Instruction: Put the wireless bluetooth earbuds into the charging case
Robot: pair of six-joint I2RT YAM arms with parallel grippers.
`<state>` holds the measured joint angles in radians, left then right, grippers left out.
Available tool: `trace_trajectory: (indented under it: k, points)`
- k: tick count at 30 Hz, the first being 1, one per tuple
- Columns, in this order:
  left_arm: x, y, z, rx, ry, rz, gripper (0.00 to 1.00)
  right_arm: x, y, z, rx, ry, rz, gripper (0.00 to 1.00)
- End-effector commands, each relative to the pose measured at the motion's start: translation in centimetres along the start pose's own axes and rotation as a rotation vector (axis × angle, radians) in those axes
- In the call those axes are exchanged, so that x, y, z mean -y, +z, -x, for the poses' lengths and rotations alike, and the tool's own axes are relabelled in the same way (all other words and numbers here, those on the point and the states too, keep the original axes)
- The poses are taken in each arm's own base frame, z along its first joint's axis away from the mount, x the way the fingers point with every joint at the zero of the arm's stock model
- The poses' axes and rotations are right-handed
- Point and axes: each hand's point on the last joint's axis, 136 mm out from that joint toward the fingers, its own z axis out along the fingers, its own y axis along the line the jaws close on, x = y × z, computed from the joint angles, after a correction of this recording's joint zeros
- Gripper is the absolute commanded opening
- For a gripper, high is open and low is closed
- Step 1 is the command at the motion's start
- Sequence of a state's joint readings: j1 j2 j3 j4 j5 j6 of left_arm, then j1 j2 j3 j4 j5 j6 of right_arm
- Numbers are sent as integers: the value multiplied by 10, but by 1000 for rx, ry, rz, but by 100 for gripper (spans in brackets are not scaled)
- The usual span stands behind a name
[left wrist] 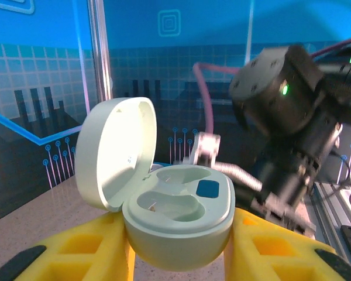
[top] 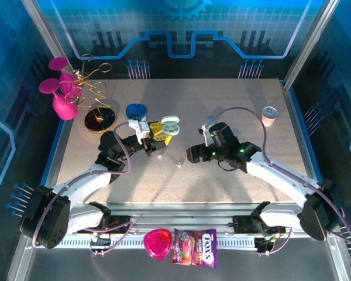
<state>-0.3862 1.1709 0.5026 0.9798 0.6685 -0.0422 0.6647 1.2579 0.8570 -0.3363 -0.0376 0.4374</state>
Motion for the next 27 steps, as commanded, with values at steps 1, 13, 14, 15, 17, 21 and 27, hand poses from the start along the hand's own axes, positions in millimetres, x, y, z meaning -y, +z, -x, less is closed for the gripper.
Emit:
trace_trajectory:
  k: [1,13,14,15,17,21,27]
  points:
    - [-2,-5,9,23,37,28,38,-3,25,-5,-10,22,23,81]
    - [8,-12,25,40,65,20,38,-35,91,-37,-253,47,100,53]
    - [8,-12,26,41,65,20,38,-40,94,-40,-264,50,109,53]
    - [8,-13,27,44,67,20,38,-45,98,-43,-276,53,119,53]
    - [9,-13,29,47,69,19,38,-53,104,-48,-293,61,132,53]
    - [11,-14,32,50,77,16,38,-61,113,-56,-315,77,143,53]
    - [12,-14,32,47,81,15,39,-62,122,-65,-344,97,132,53]
